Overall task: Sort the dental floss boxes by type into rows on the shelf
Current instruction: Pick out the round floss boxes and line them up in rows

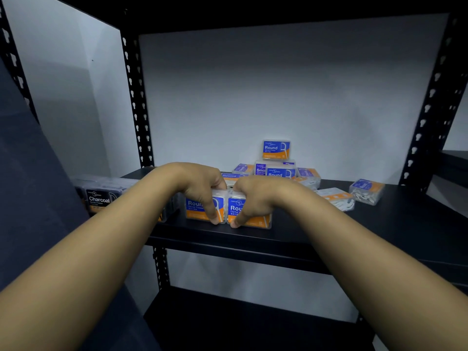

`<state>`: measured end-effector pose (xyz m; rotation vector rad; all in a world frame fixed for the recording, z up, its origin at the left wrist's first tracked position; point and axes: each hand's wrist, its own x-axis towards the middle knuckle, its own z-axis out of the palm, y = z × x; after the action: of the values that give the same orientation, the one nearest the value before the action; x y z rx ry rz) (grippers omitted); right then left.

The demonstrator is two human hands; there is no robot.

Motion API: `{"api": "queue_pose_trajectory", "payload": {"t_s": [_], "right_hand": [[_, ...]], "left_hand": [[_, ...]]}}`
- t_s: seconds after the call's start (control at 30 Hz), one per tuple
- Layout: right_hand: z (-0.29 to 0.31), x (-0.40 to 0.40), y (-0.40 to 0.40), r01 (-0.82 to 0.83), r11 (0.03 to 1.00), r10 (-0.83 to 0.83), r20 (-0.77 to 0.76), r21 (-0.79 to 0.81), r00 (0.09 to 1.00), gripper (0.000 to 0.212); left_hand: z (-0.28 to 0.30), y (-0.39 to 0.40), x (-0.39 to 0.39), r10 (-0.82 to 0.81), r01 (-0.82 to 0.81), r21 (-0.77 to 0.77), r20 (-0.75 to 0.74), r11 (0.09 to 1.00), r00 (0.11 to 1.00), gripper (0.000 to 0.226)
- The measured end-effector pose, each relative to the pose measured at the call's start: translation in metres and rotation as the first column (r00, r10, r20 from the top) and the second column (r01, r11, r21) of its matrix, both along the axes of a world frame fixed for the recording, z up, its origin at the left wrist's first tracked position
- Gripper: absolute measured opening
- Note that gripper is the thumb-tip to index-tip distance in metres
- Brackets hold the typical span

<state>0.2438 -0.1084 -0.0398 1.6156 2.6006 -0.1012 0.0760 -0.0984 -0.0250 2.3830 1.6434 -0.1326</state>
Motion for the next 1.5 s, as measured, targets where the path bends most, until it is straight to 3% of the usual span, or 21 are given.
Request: {"api": "queue_pose_trajectory", "payload": {"t_s": [0.7, 0.9, 1.13, 1.3, 1.5], "right_hand": [[0.002, -0.001, 0.002, -0.019, 1.0, 0.019, -0.021, -0.003, 1.0, 0.069], [0.005, 0.0, 0.002, -0.024, 1.0, 0.023, -0.041, -0.019, 0.999, 0.059], [0.011, 0.002, 0.002, -0.03, 0.997, 0.027, -0.038, -0.069, 0.999, 0.065], [0.04, 0.036, 0.001, 0.008, 0.994, -0.022, -0.121, -0.112, 0.992, 0.063], [0.074, 0.092, -0.001, 0.055, 0.993, -0.074, -0.179, -0.109, 0.981, 0.051]], "left_hand": [[0.005, 0.01, 0.012, -0.023, 0.023, -0.004, -0.132, 1.0, 0.991, 0.039], [0.003, 0.013, 0.01, -0.004, 0.005, 0.01, -0.097, 1.0, 0.995, 0.039], [0.009, 0.01, 0.013, -0.02, 0.015, -0.054, -0.093, 0.998, 0.995, 0.043], [0.037, 0.009, 0.005, -0.043, 0.051, -0.129, 0.062, 0.99, 0.997, 0.049], [0.049, 0.023, 0.025, -0.033, 0.034, -0.02, 0.078, 0.999, 0.996, 0.032]]}}
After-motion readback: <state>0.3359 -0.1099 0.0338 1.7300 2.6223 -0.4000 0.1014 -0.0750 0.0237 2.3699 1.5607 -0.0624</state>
